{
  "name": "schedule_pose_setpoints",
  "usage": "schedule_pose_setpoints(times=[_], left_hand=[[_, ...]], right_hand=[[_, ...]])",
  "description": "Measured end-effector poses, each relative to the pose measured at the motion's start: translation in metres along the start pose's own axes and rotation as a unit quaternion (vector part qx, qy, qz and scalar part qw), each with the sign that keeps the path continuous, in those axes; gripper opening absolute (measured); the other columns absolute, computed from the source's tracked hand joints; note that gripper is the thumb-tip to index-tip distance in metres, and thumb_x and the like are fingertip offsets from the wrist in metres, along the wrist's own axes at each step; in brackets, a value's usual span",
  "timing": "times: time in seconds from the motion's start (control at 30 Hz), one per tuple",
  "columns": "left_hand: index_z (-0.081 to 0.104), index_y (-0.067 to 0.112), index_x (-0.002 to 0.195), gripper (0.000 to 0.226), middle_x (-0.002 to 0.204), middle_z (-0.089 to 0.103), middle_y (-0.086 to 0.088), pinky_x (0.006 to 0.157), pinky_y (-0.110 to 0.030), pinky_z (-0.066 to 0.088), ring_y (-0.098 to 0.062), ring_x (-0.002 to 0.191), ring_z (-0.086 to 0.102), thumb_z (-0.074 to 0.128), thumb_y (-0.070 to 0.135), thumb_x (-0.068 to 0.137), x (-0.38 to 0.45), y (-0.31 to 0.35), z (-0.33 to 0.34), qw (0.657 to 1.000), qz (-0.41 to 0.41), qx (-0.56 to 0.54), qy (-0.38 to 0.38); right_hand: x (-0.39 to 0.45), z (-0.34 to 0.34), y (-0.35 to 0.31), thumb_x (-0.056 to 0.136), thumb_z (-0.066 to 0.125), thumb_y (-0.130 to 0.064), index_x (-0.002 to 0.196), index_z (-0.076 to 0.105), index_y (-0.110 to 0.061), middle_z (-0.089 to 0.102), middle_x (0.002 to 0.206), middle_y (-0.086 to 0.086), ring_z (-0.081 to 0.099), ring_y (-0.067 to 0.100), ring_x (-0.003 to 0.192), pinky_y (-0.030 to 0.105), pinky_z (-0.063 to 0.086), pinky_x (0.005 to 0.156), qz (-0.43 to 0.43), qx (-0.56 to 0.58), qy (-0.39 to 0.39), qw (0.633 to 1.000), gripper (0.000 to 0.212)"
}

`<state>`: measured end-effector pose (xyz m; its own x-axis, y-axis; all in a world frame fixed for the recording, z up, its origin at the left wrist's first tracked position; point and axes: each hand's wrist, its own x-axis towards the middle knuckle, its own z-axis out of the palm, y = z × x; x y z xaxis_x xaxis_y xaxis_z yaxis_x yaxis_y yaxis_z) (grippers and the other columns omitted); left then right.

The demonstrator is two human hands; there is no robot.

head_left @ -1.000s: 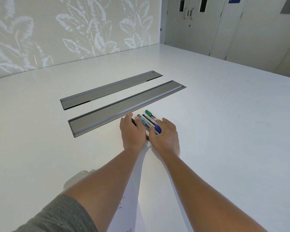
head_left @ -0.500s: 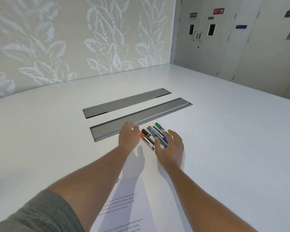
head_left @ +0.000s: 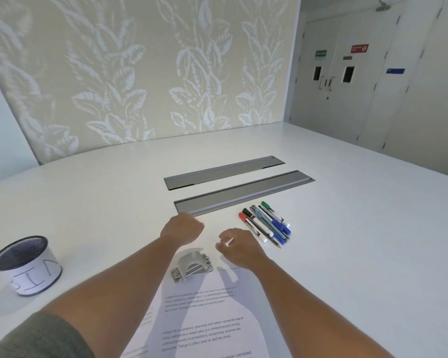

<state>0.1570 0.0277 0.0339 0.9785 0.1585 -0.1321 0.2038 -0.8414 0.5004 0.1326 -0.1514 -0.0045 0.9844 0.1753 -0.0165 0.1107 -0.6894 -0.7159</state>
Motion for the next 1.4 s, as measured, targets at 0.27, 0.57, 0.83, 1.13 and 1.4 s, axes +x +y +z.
schedule_pose_setpoints(times=[0.27,0.57,0.83,1.13,1.4], left_hand=[[0.053,0.015,0.067,0.048,0.065,0.052,0.001,0.055,-0.023,0.038,-0.017,0.054,0.047,0.058,0.060,0.083,-0.024,-0.047,-0.004,0.991,-0.077,0.037,-0.102],[0.068,0.011,0.097,0.043,0.093,0.063,-0.007,0.071,-0.027,0.046,-0.020,0.080,0.056,0.055,0.051,0.085,-0.034,-0.066,0.002,0.988,-0.042,0.029,-0.144],[0.065,0.015,0.075,0.020,0.071,0.059,0.000,0.066,-0.023,0.045,-0.016,0.068,0.052,0.071,0.030,0.087,-0.028,-0.070,-0.007,0.980,-0.014,-0.140,-0.139],[0.067,0.016,0.080,0.014,0.073,0.059,0.004,0.056,-0.021,0.035,-0.009,0.064,0.048,0.072,0.026,0.088,-0.009,-0.074,-0.023,0.980,0.031,-0.187,-0.063],[0.071,0.014,0.083,0.013,0.080,0.063,0.000,0.058,-0.022,0.037,-0.012,0.069,0.051,0.070,0.026,0.089,0.012,-0.088,-0.032,0.984,0.034,-0.174,0.003]], right_hand=[[-0.009,0.024,-0.024,0.088,0.065,-0.041,0.130,0.059,-0.022,0.062,0.125,-0.005,0.058,0.014,0.114,0.029,0.047,0.097,0.008,-0.076,-0.087,0.993,0.047],[-0.006,0.040,-0.030,0.077,0.071,-0.038,0.106,0.070,-0.025,0.067,0.105,-0.003,0.063,0.018,0.097,0.032,0.054,0.084,0.005,-0.117,-0.099,0.988,0.031],[0.002,0.041,-0.026,0.079,0.071,-0.027,0.098,0.066,-0.025,0.063,0.114,-0.003,0.062,0.016,0.101,0.035,0.055,0.089,0.014,-0.038,-0.068,0.997,0.020],[0.017,0.050,-0.036,0.084,0.071,-0.029,0.116,0.067,-0.025,0.061,0.118,-0.005,0.060,0.012,0.105,0.026,0.048,0.091,-0.012,0.025,0.008,1.000,0.033],[0.040,0.070,-0.057,0.086,0.064,-0.019,0.119,0.067,-0.021,0.059,0.121,-0.002,0.059,0.014,0.106,0.024,0.046,0.088,-0.006,0.069,0.038,0.997,0.033]])
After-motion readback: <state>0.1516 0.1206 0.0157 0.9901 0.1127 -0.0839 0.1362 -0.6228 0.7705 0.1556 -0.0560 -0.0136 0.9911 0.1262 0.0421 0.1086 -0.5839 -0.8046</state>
